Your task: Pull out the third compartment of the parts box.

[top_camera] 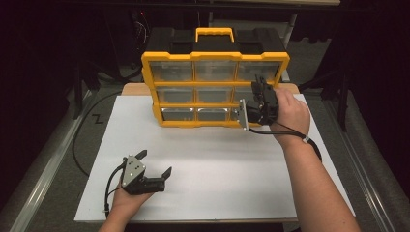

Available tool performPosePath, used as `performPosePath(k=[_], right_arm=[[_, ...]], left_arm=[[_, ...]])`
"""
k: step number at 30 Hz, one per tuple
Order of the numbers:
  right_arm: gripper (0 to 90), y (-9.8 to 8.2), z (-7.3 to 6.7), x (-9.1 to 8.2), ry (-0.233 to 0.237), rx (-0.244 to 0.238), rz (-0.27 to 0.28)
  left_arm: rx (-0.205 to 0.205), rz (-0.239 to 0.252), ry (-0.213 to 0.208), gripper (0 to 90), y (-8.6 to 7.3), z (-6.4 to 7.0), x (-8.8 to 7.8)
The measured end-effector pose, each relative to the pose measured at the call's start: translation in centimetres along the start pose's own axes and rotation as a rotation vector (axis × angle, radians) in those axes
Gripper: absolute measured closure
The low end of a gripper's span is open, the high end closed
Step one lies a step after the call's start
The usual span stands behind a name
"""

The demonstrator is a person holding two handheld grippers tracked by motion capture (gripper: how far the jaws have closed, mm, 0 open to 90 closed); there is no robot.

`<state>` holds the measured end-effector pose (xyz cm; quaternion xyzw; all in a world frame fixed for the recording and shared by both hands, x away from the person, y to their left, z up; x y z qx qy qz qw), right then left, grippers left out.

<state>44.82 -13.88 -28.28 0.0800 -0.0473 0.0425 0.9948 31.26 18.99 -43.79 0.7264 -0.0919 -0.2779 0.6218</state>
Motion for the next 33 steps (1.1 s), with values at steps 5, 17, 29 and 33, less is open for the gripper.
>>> performPosePath(k=[5, 17, 29, 33], right_arm=[[70.6, 0.2, 0.7, 0.7, -0.010, -0.007, 0.001], [75.4, 0.1, 2.1, 2.5, -0.037, -0.070, -0.021], [77.7, 0.1, 1.8, 2.9, -0.049, -0.103, -0.031], [80.2, 0.1, 1.8, 3.0, -0.051, -0.102, -0.037]], left_arm=[[0.000, -0.004, -0.001, 0.7, 0.0, 0.0, 0.0], [-0.002, -0.003, 0.000, 0.7, 0.0, -0.1, -0.1], [-0.007, -0.001, 0.003, 0.7, 0.0, -0.2, -0.2], [-0.009, -0.004, 0.002, 0.7, 0.0, -0.2, -0.2]])
Point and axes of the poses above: each handheld gripper's, and its own axes: x roughly forward along the jaws, y roughly out of its top, z roughly to its right, the point moved 2 cm from there along x, roughly forward along the jaws, and after that the axes turned 2 degrees about x, right-handed, at the moved point
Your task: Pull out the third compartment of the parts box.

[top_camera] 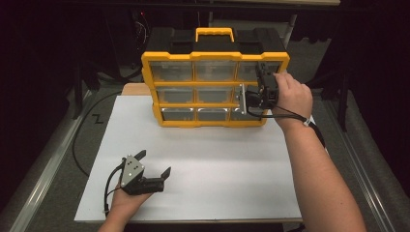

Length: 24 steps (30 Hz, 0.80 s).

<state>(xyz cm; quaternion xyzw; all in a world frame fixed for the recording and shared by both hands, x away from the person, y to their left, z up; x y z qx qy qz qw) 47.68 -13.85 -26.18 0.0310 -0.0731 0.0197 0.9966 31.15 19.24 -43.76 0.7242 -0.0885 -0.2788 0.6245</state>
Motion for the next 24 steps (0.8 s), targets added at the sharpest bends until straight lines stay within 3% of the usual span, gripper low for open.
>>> performPosePath(k=[13, 24], right_arm=[[84.3, 0.1, 0.0, 0.0, -0.013, -0.018, -0.005], [84.4, -0.1, 0.4, -2.6, -0.021, -0.004, 0.021]], left_arm=[[-0.001, -0.001, -0.004, 0.7, 0.0, 0.0, 0.0], [-0.008, 0.005, -0.004, 0.7, 0.0, 0.0, 0.0]])
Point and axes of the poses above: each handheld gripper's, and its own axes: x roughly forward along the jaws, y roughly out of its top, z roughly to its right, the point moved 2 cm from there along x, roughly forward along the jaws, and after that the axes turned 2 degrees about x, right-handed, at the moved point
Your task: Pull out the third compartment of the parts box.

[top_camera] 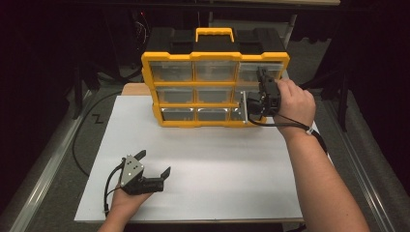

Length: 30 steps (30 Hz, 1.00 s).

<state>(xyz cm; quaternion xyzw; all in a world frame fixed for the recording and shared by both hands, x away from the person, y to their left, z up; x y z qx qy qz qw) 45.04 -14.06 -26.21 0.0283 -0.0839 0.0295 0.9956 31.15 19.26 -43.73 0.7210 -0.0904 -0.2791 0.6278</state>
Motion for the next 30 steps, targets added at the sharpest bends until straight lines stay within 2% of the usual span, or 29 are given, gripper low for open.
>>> performPosePath(k=[3, 9, 12, 15, 21, 22, 25, 28, 30], right_arm=[[84.4, -0.1, 0.1, -0.7, -0.002, 0.004, 0.009], [83.0, -0.2, 0.4, -1.8, 0.006, 0.011, 0.017], [78.9, -0.2, 0.5, -1.9, 0.019, 0.022, 0.016], [70.4, -0.4, 0.9, -1.9, 0.052, 0.020, -0.001], [63.7, -0.4, 1.2, -1.5, 0.099, 0.013, -0.007], [63.7, -0.4, 1.2, -1.4, 0.110, 0.026, -0.008], [63.9, -0.4, 1.4, -1.2, 0.125, 0.028, -0.009], [67.7, -0.4, 1.5, -1.0, 0.146, 0.022, -0.011], [70.9, -0.4, 1.4, -1.0, 0.145, 0.029, -0.013]], left_arm=[[-0.016, 0.009, 0.001, 0.7, 0.1, 0.0, -0.1], [-0.015, 0.005, 0.000, 0.7, 0.0, 0.0, -0.1], [-0.013, 0.005, 0.000, 0.7, 0.0, 0.0, -0.1], [-0.015, 0.006, 0.003, 0.7, 0.0, -0.1, -0.1], [-0.028, 0.012, 0.001, 0.7, 0.1, -0.2, -0.2], [-0.028, 0.012, 0.001, 0.6, 0.1, -0.2, -0.2], [-0.038, 0.021, 0.005, 0.6, 0.0, -0.3, -0.2], [-0.038, 0.023, 0.006, 0.6, 0.0, -0.4, -0.3], [-0.038, 0.021, 0.007, 0.6, 0.0, -0.4, -0.3]])
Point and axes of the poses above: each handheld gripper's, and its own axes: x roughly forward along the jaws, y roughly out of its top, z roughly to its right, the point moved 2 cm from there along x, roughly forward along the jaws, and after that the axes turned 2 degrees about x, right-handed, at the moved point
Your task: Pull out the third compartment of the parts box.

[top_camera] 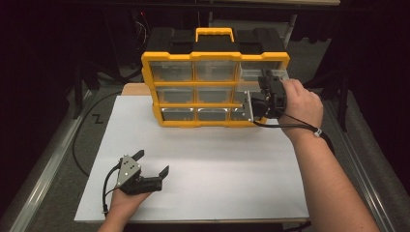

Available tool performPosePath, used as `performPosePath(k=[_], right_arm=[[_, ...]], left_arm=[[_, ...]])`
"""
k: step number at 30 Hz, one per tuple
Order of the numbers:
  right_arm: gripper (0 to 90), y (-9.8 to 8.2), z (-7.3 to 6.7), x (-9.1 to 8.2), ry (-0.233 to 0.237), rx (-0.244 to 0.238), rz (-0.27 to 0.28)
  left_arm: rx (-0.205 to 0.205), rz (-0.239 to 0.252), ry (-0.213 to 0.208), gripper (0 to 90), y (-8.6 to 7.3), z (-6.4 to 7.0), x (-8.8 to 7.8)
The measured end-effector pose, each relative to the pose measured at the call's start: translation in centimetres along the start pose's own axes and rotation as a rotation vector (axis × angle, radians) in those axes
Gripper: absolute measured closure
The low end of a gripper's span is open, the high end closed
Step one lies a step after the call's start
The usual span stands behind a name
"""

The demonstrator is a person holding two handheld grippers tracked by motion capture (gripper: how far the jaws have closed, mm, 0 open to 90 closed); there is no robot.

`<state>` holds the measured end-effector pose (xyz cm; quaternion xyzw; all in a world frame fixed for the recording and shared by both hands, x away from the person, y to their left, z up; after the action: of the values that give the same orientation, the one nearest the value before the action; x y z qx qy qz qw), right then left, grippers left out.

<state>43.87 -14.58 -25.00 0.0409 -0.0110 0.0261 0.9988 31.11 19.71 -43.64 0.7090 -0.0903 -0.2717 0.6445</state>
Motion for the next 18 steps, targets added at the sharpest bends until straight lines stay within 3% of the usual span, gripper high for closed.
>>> performPosePath(k=[1, 4, 5, 10, 18], right_arm=[[77.5, 0.0, 0.0, -0.1, -0.019, 0.003, 0.001], [79.1, 0.0, 0.0, -0.2, -0.027, 0.003, -0.001], [79.8, 0.0, -0.2, -0.3, -0.043, -0.017, -0.003], [80.4, -0.2, -0.4, -1.8, -0.075, -0.004, 0.019], [80.7, -0.7, -0.3, -4.2, -0.087, 0.007, 0.047]], left_arm=[[0.004, -0.002, 0.000, 0.6, 0.0, 0.0, 0.0], [0.020, -0.004, -0.001, 0.6, 0.0, 0.1, 0.1], [0.019, -0.004, -0.001, 0.6, 0.0, 0.2, 0.1], [0.004, 0.005, -0.005, 0.6, 0.0, 0.0, 0.2], [0.013, -0.004, -0.003, 0.6, 0.0, 0.2, 0.4]])
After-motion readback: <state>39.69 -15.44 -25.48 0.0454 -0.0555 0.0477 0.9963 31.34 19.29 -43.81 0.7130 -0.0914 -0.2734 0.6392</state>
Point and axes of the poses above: each handheld gripper's, and its own axes: x roughly forward along the jaws, y roughly out of its top, z roughly to its right, the point moved 2 cm from there along x, roughly forward along the jaws, and after that the axes turned 2 degrees about x, right-handed, at the moved point
